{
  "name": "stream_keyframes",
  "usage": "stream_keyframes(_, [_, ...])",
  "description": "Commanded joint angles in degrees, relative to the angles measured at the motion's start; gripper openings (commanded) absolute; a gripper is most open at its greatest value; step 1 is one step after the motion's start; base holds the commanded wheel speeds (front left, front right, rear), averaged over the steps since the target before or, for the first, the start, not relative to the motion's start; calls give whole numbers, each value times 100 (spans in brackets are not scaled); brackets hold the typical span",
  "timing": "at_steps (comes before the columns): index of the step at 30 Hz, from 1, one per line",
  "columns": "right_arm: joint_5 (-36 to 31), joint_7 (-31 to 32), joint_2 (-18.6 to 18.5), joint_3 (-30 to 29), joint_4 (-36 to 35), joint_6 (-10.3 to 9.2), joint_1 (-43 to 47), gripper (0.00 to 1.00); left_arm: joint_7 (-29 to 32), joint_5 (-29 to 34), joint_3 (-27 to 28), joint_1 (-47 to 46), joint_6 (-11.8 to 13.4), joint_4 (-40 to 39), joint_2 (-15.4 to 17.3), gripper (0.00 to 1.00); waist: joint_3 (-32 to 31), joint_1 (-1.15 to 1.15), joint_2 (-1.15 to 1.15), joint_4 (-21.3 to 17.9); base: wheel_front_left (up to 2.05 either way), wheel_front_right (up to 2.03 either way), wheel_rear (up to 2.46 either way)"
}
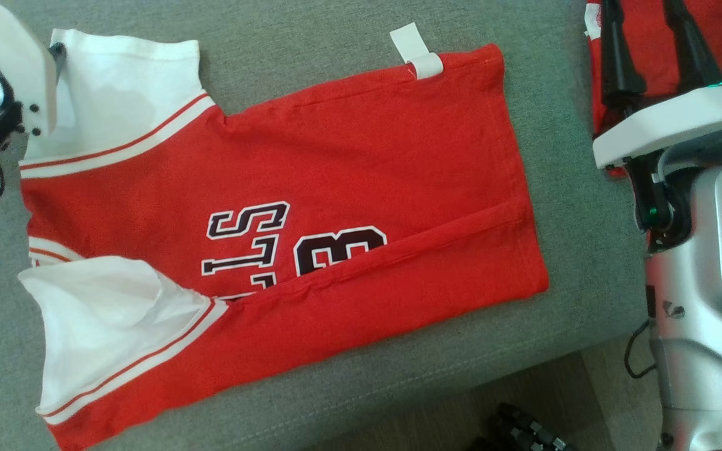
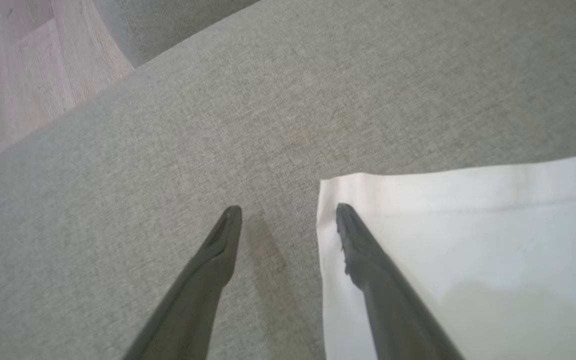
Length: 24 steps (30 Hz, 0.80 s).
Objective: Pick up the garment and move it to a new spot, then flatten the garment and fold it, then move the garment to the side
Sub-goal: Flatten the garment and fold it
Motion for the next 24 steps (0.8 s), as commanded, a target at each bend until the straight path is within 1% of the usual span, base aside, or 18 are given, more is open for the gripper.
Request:
stream_keyframes(1, [7, -41, 9, 81, -167, 37, -120, 100, -27, -61, 142, -341, -24, -75, 177, 100, 7, 0, 0, -8, 0, 0, 0])
stream_keyframes(10, [22, -56, 24, 76, -101, 37, -79, 100, -310, -111, 58, -525, -30, 35, 174, 100, -35, 0, 0, -44, 0, 0, 0])
stream_keyframes(16, [36, -44, 34, 64, -88, 37, -74, 100, -95, -281, -126, -485, -32, 34, 134, 100, -31, 0, 0, -51, 0, 0, 0])
stream_keyframes(24, [72, -43, 46, 98, -113, 37, -109, 100, 81, -488, -311, -477, -33, 30, 252, 100, 68, 0, 0, -116, 0, 0, 0])
